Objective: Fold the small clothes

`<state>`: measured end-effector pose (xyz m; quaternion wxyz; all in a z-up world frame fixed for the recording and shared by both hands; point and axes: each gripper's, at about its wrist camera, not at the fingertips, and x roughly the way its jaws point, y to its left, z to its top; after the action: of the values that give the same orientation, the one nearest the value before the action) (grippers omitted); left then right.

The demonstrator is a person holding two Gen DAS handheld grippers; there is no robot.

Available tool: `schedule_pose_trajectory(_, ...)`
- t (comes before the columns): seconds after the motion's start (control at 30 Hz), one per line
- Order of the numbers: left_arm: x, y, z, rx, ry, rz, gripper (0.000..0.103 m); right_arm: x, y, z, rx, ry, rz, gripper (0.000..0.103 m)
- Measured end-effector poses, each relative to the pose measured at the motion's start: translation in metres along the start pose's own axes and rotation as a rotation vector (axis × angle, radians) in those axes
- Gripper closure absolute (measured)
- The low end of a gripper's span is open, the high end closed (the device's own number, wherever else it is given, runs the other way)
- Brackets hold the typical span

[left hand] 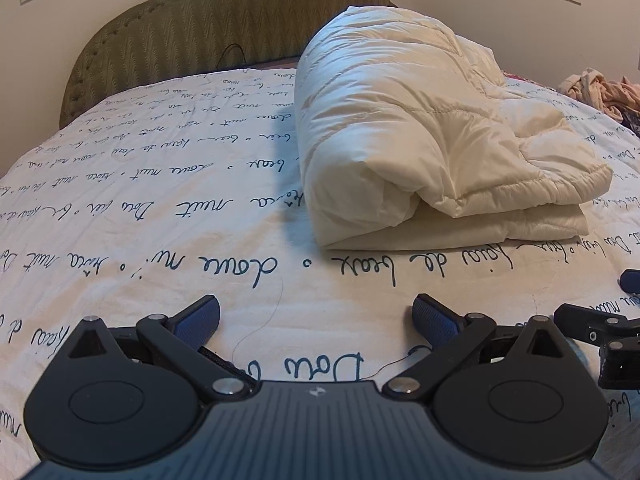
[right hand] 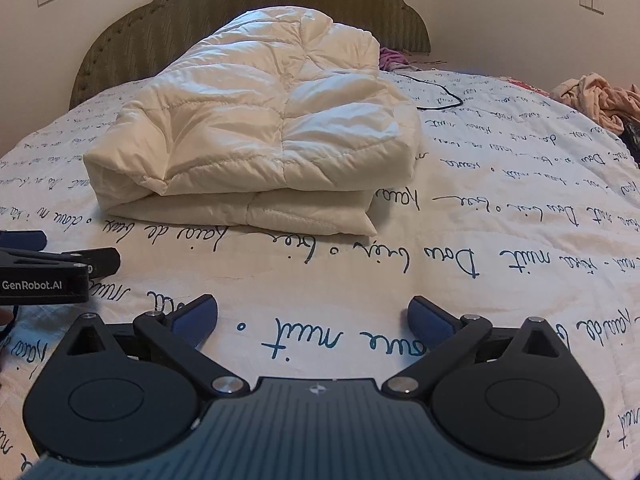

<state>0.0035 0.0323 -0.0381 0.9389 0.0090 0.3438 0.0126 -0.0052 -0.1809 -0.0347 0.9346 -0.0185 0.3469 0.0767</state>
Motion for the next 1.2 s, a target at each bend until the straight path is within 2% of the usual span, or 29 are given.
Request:
schedule_pose_trajectory(0.23, 0.0013, -0.0061, -0.0046, 0.033, -0.015, 0.024, 0.000, 0.0029, -0.0017, -0.0038, 0.005, -0.007, 0.002, 0.000)
schedule_pose_trajectory(0.7, 0.0026, -0.0037, -0.0067, 0.004, -0.022, 0.022, 0.000, 0.0072, 0.0040, -0.0043, -0.026, -0.017, -0.024, 0.000)
schedule_pose_trajectory(1.2, 0.0050, -0.0043, -0.0068, 0.016, -0.016, 0.025, 0.000, 0.0079, 0.0004, -0.0073, -0.006, -0.026, -0.011, 0.000)
